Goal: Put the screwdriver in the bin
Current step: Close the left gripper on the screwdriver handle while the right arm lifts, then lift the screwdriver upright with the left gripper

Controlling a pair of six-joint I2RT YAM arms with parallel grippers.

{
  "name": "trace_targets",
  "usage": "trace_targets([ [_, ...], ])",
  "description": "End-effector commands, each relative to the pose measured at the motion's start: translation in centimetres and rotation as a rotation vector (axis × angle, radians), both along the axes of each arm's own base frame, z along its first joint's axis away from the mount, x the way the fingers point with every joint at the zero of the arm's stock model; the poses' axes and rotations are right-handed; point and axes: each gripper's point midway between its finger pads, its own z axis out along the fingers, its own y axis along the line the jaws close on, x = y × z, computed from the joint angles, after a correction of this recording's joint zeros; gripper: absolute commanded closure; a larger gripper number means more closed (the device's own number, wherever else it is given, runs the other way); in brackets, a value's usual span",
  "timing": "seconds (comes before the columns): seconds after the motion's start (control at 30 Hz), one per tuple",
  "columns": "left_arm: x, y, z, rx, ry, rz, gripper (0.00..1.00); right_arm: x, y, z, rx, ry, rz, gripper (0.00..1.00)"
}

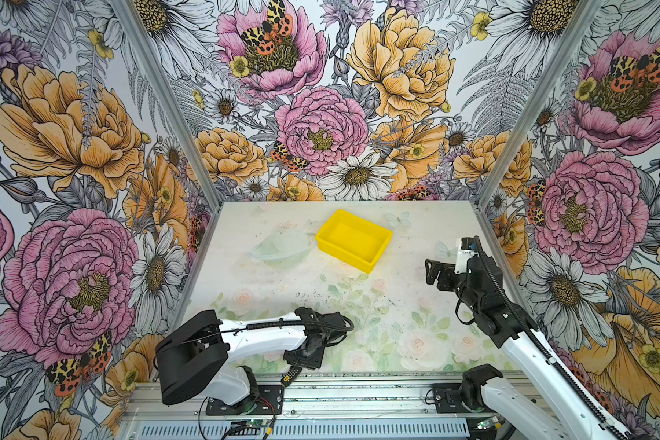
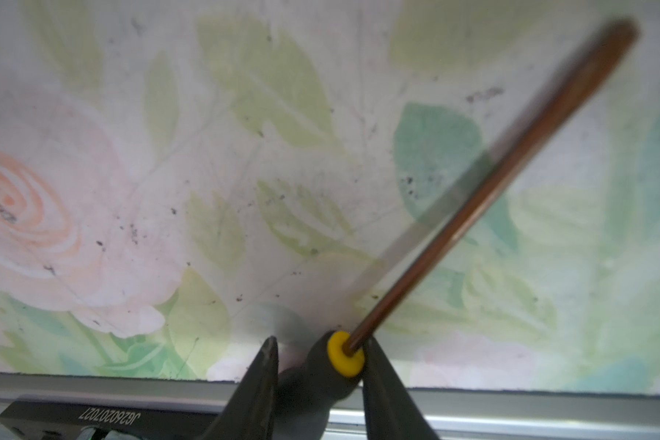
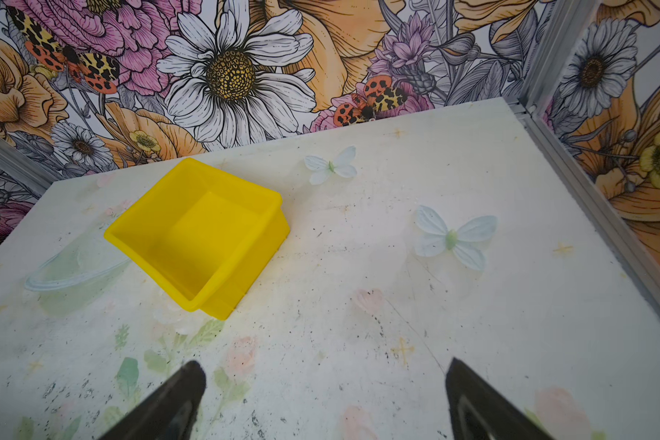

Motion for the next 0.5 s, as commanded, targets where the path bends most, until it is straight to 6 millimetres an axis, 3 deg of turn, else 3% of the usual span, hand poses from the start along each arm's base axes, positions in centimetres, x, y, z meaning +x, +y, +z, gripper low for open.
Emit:
trace_targets([
  [0.0, 1.8, 0.6, -0.4, 0.024, -0.083, 0.022, 0.72, 0.4, -0.5, 2.1, -0.014, -0.045, -0.019, 0.01],
  [0.1, 2.3, 0.8, -0.4, 0.02, -0.1, 0.037, 0.81, 0.5, -0.6, 2.1, -0.014, -0.045, -0.025, 0.0],
  [0.47, 4.5, 0.3, 0.5, -0.006, -0.18, 0.046, 0.96, 0.0, -1.1, 2.1, -0.021, -0.054, -0.037, 0.01],
])
